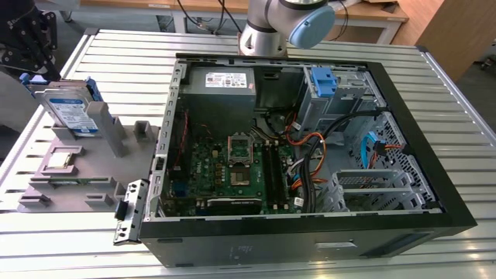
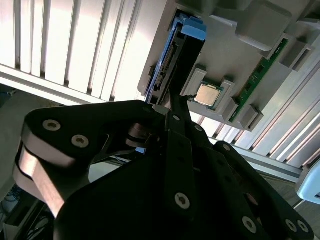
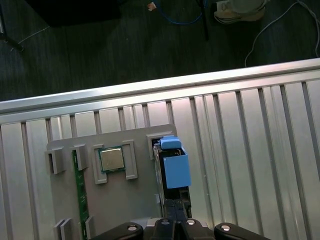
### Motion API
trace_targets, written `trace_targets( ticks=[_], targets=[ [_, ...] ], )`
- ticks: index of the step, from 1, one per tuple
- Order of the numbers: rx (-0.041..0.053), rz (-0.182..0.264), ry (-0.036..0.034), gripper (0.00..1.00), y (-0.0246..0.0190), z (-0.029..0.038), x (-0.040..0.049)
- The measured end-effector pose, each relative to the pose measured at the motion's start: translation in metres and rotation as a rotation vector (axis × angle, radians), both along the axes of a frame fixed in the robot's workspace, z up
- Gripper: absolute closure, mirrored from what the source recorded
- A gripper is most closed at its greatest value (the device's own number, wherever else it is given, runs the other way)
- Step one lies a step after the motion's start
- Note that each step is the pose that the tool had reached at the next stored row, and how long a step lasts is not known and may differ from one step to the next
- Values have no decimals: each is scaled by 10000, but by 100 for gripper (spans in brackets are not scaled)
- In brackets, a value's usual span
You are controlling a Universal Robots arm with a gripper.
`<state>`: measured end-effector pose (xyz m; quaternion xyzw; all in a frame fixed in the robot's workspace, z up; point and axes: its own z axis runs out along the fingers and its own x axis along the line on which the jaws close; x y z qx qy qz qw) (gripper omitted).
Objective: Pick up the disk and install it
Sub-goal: 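Pick up the disk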
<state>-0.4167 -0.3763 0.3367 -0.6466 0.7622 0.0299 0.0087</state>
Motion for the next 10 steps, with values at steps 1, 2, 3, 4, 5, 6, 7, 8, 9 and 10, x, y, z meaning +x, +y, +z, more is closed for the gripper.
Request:
trace_targets(
  ticks=[1,2,3,4,5,6,7,8,9,10],
  targets=[
    [0,1,0,89,0,0,0],
    [0,1,0,89,0,0,0],
    [0,1,0,89,0,0,0],
    [0,1,0,89,0,0,0],
    [0,1,0,83,0,0,0],
    [0,1,0,83,0,0,0],
    [0,0,0,77,0,0,0],
    [0,1,0,77,0,0,0],
    [0,1,0,71,0,0,0],
    [1,1,-1,65,0,0,0]
  ],
)
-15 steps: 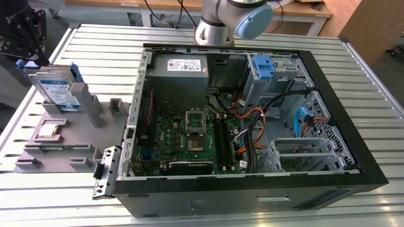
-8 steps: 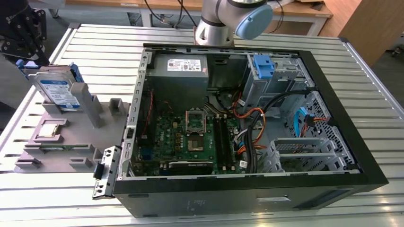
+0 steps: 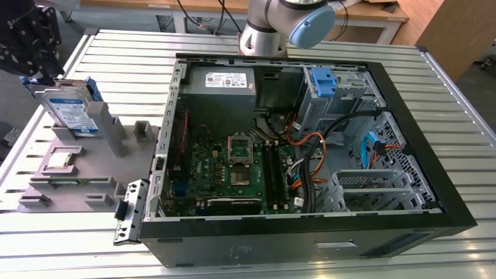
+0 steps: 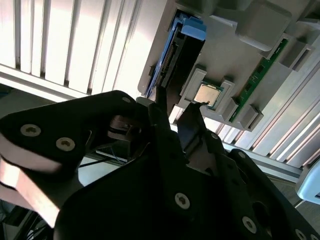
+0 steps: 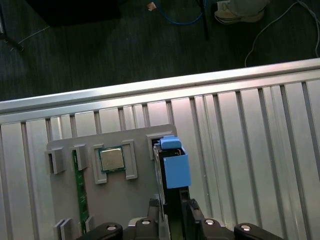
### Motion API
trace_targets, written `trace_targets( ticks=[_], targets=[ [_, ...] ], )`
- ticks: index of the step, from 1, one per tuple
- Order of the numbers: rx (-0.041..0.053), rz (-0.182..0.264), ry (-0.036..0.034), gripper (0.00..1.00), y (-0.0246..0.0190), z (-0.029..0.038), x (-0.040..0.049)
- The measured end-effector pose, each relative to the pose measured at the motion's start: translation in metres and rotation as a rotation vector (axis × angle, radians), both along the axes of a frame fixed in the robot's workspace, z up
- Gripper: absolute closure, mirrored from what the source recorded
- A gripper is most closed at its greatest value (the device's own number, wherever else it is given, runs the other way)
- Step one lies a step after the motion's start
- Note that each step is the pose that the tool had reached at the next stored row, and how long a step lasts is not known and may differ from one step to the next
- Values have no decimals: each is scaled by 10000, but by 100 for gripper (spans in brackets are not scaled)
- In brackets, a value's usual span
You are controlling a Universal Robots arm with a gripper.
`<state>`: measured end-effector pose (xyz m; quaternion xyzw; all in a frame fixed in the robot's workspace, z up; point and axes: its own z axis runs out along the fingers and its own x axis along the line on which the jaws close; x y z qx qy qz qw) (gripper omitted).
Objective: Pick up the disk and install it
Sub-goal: 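Pick up the disk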
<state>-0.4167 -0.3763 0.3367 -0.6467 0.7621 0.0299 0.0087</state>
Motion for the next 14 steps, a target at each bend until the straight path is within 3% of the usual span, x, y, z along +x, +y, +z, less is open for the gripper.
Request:
trace_targets(
  ticks=[1,3,6,7,14],
  targets=[
    [0,0,0,65,0,0,0],
    [0,1,0,53,0,0,0],
    [0,1,1,47,0,0,0],
    [0,1,0,41,0,0,0],
    [0,29,0,41,0,-45,0]
  ],
)
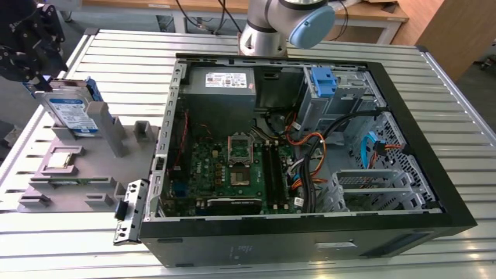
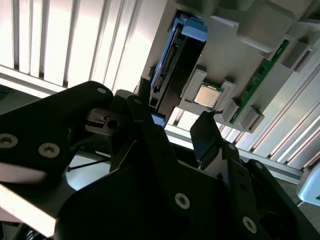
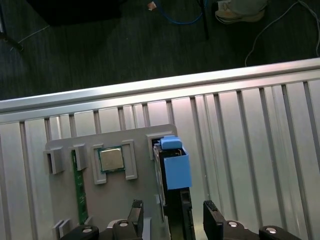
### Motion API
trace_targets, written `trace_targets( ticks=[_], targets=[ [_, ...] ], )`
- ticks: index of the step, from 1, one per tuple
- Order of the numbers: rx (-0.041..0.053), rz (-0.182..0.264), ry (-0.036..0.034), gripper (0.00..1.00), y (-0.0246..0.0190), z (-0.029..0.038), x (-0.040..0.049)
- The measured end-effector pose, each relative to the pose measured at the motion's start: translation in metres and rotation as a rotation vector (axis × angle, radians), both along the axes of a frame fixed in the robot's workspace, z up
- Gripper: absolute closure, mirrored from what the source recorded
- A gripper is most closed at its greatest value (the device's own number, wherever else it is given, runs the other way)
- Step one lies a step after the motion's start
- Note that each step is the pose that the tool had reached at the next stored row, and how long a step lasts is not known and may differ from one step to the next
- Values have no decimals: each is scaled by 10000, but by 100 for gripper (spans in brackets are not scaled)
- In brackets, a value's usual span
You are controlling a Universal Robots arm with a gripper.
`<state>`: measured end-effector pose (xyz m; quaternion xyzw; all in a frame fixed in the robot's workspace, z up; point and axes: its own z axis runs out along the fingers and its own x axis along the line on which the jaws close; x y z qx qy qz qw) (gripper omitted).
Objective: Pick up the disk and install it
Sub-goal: 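Pick up the disk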
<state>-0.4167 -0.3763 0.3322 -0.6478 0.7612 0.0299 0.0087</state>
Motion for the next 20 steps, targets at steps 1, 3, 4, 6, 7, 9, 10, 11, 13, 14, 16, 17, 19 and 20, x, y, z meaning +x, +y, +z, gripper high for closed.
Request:
trace_targets(
  ticks=[1,3,4,6,7,9,10,11,13,14,16,17,19,20],
  targets=[
    [0,13,0,41,0,-11,0],
    [0,42,0,41,0,-37,0],
    [-1,56,1,41,0,-49,0],
    [0,88,1,41,-1,-74,-1],
    [0,106,0,41,0,-85,-1],
    [0,147,0,41,0,-106,-4],
    [0,167,-2,41,0,-115,-5],
    [-1,189,-2,41,0,-123,-7],
    [-1,233,-7,41,0,-139,-11],
    [-2,257,-10,41,0,-146,-12],
    [-10,308,-12,41,0,-158,-15],
    [-15,332,-14,41,0,-164,-17],
    [-25,365,-14,41,0,-174,-18],
    [-26,377,-24,41,-1,-179,-19]
  ],
)
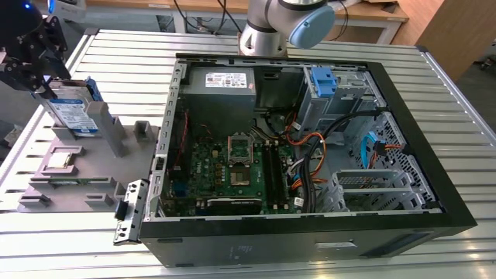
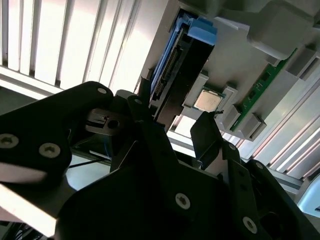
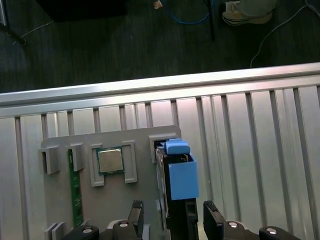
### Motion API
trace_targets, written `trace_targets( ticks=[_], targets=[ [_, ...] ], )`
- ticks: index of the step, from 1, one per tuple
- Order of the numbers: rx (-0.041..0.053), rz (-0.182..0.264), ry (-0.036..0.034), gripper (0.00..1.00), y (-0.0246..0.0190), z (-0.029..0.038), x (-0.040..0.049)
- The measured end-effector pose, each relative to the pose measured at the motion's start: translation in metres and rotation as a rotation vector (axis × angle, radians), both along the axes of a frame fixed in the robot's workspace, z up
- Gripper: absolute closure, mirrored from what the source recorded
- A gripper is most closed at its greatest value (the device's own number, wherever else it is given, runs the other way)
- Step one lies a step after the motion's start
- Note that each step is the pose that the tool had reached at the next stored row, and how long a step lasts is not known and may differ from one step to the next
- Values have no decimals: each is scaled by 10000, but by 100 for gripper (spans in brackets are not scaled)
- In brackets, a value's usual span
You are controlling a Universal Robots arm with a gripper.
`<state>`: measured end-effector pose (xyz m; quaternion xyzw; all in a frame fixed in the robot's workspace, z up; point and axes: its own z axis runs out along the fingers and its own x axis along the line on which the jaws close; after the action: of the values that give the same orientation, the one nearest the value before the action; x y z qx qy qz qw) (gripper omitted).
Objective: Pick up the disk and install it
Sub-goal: 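Pick up the disk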
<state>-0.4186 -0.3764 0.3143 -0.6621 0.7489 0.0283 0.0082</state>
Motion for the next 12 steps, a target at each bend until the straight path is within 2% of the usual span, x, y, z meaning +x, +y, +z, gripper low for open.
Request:
trace_targets(
  ticks=[1,5,6,12],
  targets=[
    [-1,11,-20,41,0,-4,-2],
    [1,69,-268,41,0,-27,-9],
    [0,83,-303,41,0,-29,-9],
    [1,97,-319,41,0,-50,-10]
  ],
)
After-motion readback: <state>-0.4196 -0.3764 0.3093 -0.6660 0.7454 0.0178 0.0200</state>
